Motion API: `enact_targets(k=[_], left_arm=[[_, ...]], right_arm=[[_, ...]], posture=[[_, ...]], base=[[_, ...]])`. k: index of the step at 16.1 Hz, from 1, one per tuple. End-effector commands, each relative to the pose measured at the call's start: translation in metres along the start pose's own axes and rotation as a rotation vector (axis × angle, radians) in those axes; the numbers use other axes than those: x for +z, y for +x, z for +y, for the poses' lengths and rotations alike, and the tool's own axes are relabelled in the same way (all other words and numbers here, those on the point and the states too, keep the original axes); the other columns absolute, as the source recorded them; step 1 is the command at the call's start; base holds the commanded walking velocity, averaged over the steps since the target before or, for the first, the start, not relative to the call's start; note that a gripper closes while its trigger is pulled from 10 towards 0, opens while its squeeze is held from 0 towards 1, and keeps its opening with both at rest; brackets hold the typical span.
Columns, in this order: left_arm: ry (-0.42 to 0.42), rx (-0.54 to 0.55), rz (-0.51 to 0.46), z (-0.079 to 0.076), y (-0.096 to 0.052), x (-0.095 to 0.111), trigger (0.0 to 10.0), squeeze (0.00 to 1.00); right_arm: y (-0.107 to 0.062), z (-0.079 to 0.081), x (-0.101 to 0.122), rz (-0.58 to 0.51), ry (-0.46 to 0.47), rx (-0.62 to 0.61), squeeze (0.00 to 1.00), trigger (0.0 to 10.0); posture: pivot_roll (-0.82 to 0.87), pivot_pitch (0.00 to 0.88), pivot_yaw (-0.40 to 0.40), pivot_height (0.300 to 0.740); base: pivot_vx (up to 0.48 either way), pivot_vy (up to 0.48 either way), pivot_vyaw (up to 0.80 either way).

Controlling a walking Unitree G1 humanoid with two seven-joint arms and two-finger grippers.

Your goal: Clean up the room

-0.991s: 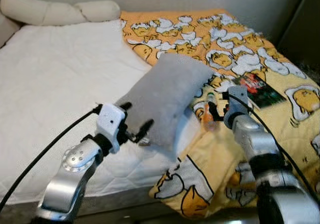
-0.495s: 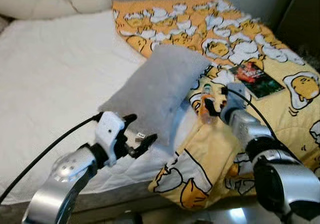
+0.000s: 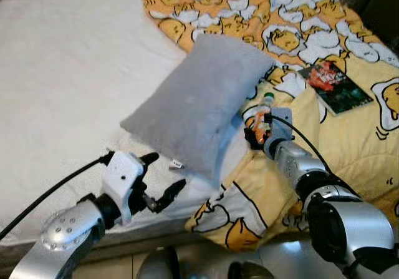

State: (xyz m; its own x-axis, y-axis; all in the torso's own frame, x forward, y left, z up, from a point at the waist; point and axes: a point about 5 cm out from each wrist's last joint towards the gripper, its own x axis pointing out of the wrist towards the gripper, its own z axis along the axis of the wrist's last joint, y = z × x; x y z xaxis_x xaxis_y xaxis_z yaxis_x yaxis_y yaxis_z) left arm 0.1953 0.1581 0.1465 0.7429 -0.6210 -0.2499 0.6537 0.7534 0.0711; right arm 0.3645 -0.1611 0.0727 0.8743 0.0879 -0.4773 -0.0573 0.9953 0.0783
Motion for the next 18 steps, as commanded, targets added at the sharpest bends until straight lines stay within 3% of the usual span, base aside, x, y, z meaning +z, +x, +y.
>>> enact_targets(k=[1, 4, 5, 6, 13, 16, 18], left_arm=[[0.003, 0.004, 0.001, -0.003, -0.004, 0.002, 10.0, 0.19], [-0.003, -0.002, 0.008, -0.005, -0.003, 0.002, 10.0, 0.19], [-0.002, -0.005, 0.010, -0.005, -0.002, 0.003, 10.0, 0.19], [-0.001, -0.007, 0.009, -0.004, -0.001, 0.003, 10.0, 0.19], [0.018, -0.008, -0.017, 0.001, 0.009, 0.006, 10.0, 0.19], [0.011, -0.006, -0.050, 0.006, 0.025, 0.009, 10.0, 0.19], [-0.002, 0.024, -0.082, 0.008, 0.036, 0.011, 10.0, 0.19]], right_arm=[[0.000, -0.001, -0.002, 0.016, -0.008, -0.023, 0.00, 10.0], [0.000, -0.001, 0.001, 0.005, 0.032, -0.029, 0.00, 9.7], [0.001, 0.000, 0.003, -0.003, 0.029, -0.022, 0.00, 3.1], [0.000, -0.001, 0.005, -0.009, 0.027, -0.024, 0.00, 0.0], [-0.001, -0.008, 0.009, -0.032, 0.036, -0.045, 0.00, 0.0], [-0.002, -0.016, 0.009, -0.079, 0.120, -0.092, 0.00, 0.0], [-0.007, -0.025, 0.009, -0.186, 0.185, -0.153, 0.00, 0.0]], posture=[[0.20, 0.228, 0.003, 0.740], [0.19, 0.222, 0.001, 0.740], [0.19, 0.215, 0.000, 0.740], [0.18, 0.207, -0.001, 0.740], [0.15, 0.113, -0.014, 0.740], [0.11, 0.040, -0.013, 0.740], [0.09, 0.016, 0.000, 0.740]], base=[[0.000, 0.000, 0.00], [0.000, 0.000, 0.00], [0.000, 0.000, 0.00], [0.000, 0.000, 0.00], [0.000, 0.000, 0.00], [0.000, 0.000, 0.00], [0.000, 0.000, 0.00]])
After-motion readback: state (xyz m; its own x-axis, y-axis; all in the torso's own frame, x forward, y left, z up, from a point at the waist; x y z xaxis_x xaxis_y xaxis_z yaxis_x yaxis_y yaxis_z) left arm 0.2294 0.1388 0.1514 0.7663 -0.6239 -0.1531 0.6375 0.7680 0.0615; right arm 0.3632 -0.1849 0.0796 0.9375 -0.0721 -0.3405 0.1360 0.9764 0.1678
